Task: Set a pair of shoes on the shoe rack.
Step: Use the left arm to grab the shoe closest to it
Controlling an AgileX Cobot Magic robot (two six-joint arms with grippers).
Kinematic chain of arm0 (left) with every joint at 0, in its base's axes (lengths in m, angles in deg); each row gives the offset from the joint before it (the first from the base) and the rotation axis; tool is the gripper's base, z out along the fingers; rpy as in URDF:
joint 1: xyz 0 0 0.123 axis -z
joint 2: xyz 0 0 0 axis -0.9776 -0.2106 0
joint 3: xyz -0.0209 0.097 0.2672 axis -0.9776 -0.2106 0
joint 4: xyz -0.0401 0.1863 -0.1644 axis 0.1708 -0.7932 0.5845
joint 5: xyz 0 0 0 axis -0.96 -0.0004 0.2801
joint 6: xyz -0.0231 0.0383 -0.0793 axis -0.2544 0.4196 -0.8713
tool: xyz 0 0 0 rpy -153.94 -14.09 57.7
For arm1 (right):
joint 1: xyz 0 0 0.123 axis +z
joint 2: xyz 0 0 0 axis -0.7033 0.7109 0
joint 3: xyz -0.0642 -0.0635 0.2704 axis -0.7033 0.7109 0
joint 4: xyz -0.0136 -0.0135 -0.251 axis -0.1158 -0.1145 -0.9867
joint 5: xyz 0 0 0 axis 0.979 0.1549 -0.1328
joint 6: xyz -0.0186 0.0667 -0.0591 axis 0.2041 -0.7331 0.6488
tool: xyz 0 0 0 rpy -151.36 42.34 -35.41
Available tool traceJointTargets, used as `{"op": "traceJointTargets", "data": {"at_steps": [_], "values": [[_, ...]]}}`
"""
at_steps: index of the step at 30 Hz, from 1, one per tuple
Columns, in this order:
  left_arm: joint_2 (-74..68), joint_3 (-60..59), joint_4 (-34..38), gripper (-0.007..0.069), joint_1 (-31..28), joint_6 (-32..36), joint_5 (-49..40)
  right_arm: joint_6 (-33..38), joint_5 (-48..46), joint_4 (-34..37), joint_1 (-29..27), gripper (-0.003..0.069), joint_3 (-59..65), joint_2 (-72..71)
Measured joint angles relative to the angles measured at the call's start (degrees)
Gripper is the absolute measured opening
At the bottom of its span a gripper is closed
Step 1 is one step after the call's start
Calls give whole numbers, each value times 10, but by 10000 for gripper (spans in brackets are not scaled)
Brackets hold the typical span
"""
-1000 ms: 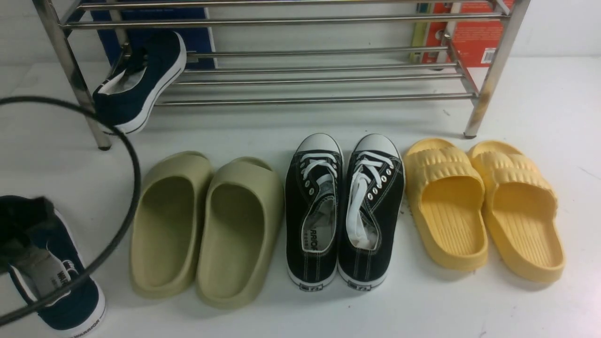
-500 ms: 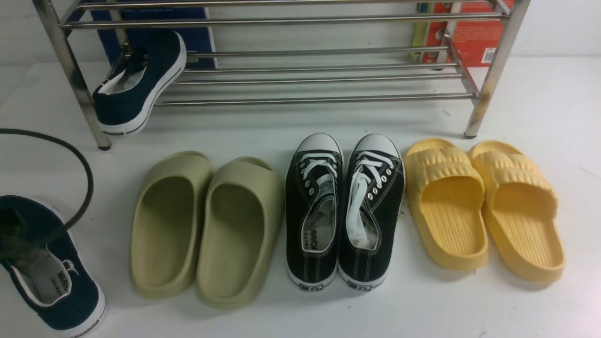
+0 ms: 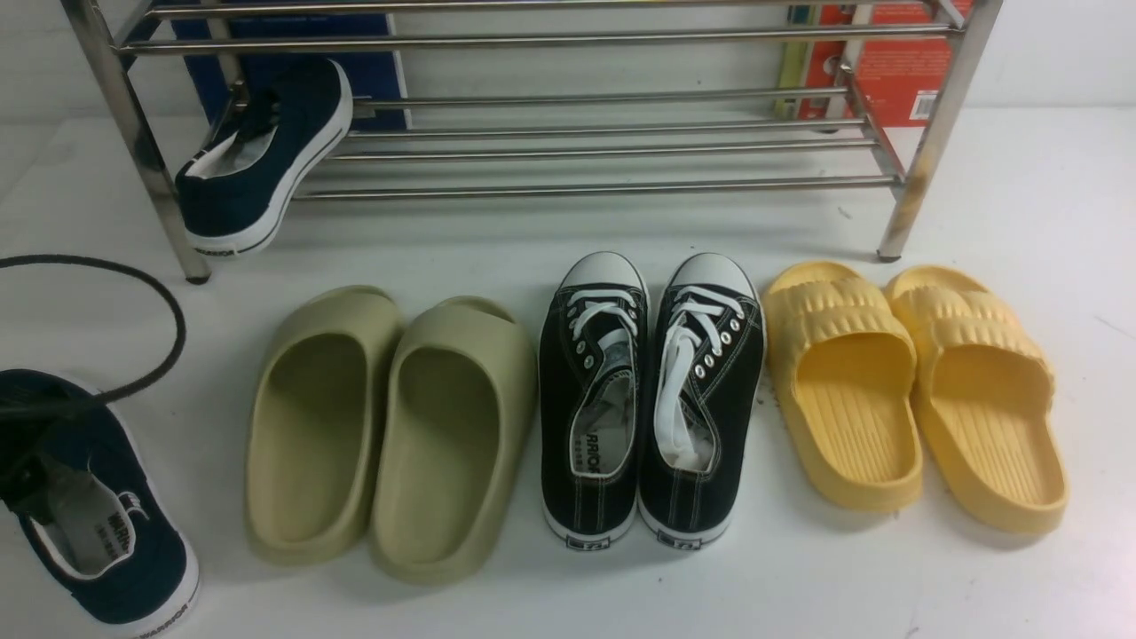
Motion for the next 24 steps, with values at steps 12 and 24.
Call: {"op": "traceJointTargets", "data": {"at_steps": [12,24], "values": [[-99,0,2,268,0,-20,73,0,0,0,0,239,0,0],[-90,0,-10,-4,0,25,53,0,0,0,0,239,0,0]]}}
